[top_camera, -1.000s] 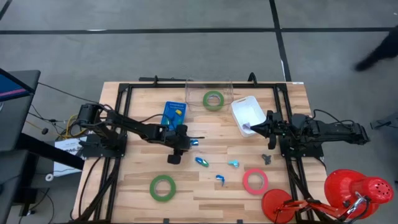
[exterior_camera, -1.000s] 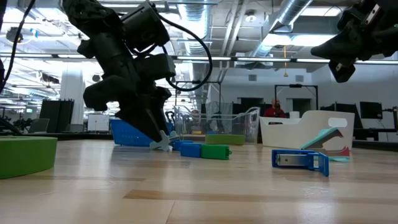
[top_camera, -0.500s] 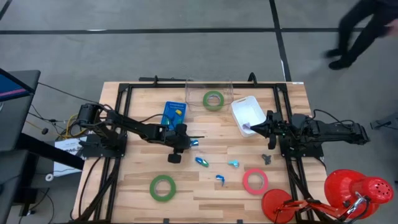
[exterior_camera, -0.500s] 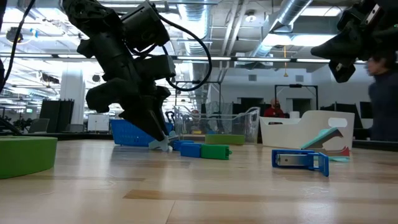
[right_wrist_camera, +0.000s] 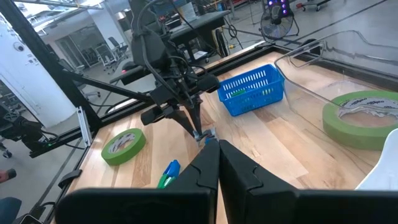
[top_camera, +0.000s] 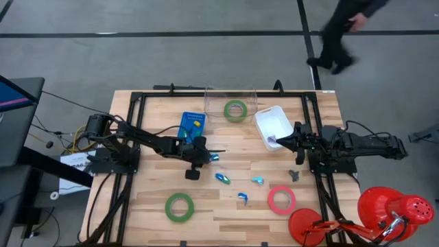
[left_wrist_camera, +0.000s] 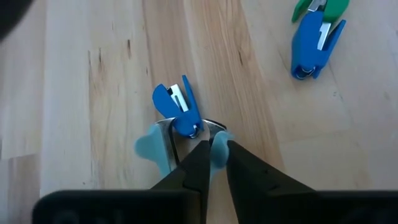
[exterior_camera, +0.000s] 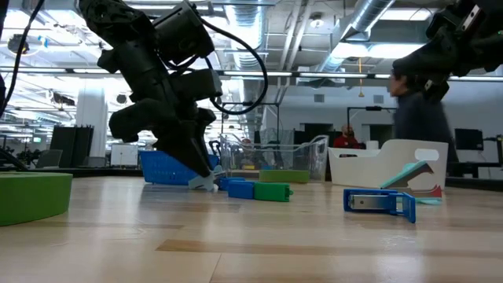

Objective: Pick and place Stapler, Stapler remover, tape
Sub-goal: Put the gray staple remover into the white bin

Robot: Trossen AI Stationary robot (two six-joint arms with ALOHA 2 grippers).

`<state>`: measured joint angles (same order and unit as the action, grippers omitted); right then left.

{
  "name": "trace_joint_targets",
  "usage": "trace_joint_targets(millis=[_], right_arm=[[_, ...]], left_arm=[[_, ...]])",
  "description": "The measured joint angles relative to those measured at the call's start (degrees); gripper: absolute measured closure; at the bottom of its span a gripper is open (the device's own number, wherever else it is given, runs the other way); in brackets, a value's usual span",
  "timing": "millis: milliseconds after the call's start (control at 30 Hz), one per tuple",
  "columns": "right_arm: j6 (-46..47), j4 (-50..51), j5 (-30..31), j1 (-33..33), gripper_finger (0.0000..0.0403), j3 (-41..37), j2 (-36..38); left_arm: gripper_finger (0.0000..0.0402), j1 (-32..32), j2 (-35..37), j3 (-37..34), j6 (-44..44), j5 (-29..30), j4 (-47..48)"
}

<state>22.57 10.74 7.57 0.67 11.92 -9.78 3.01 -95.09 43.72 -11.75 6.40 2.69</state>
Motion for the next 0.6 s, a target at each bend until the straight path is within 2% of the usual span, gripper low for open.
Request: trace_joint_targets(millis=[267, 600], right_arm=[[0.0, 0.0, 0.0, 0.0, 0.0403, 0.0, 0.0], [0.0, 0.0, 0.0, 0.0, 0.0403, 0.0, 0.0]], left_arm=[[0.0387, 0.0, 0.1, 0.0, -0.2, 0.1, -0.3], [0.0391, 0.0, 1.0, 0.0, 0.0, 0.0, 0.0]])
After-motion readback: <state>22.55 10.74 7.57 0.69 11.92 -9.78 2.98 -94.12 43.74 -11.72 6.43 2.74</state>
